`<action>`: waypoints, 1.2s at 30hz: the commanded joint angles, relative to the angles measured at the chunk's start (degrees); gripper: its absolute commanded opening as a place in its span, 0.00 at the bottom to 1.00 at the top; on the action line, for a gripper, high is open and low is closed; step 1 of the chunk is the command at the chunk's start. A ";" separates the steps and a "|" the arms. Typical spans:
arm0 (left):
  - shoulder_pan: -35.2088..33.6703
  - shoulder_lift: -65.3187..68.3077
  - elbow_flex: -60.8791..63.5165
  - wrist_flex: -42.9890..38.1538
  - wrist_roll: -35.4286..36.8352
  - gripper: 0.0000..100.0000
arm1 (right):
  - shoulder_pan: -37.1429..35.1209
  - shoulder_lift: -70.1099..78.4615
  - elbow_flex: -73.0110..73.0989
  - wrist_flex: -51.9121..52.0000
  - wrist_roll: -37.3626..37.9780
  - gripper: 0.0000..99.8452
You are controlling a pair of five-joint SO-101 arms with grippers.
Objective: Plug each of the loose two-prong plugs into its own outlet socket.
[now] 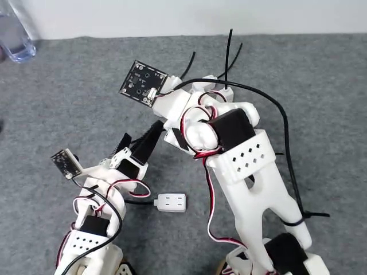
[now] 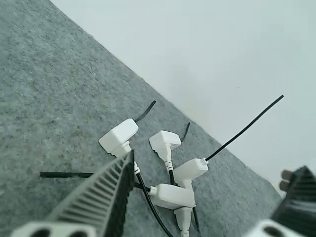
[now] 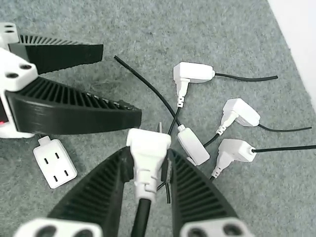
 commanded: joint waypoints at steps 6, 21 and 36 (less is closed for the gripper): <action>2.99 0.09 0.04 0.88 0.09 0.45 | 0.57 -2.33 -4.31 -2.68 -0.70 0.01; 1.49 -0.09 -1.10 1.58 -2.02 0.45 | 0.66 -2.24 -4.31 -2.42 -0.62 0.01; -9.49 0.00 -0.75 -4.31 -1.93 0.45 | 3.82 -1.89 -3.96 6.29 6.59 0.01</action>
